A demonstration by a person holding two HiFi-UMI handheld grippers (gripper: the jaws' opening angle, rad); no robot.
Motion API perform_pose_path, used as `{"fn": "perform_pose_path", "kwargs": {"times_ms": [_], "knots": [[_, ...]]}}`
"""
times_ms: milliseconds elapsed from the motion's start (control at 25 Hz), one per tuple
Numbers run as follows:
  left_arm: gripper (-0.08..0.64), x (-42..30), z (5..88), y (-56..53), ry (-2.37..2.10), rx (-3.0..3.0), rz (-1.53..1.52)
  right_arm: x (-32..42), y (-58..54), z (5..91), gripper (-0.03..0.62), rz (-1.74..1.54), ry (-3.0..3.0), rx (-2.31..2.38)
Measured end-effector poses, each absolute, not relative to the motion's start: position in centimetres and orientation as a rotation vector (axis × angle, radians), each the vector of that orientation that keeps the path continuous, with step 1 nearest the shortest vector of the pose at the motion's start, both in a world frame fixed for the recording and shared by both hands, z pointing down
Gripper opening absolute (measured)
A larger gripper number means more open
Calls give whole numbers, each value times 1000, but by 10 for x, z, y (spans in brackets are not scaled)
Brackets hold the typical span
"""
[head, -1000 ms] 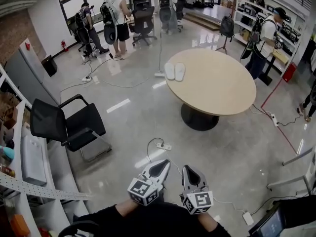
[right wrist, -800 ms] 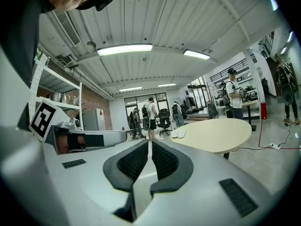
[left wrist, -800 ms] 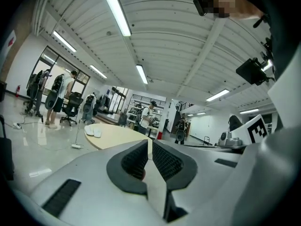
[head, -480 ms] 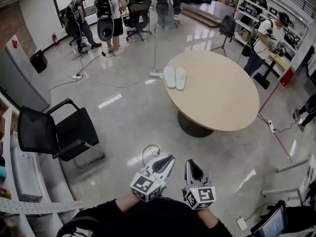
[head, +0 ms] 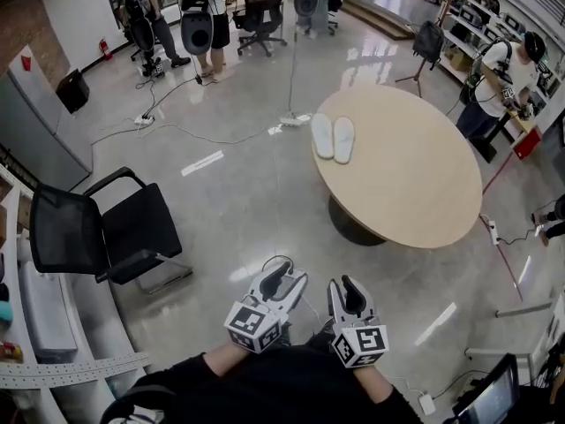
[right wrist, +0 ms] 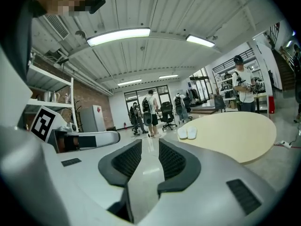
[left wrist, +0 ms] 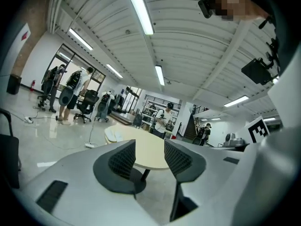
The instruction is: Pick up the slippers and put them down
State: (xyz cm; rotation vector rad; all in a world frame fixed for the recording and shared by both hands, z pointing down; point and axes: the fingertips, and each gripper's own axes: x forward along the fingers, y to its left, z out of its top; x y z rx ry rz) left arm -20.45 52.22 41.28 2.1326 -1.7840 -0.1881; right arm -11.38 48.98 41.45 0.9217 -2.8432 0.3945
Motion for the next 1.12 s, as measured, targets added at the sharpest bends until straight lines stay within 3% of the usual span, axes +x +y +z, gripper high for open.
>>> {"fn": "perform_pose_path", "kwargs": {"times_ms": [520,1120], "knots": [[190,-227,405,393,-1910,2077,-158,-146,353,407,109,396,-2938,737],[190,-140,406,208,-1891,2060,-151,-73,165,404,109,453,-2966,656]]}}
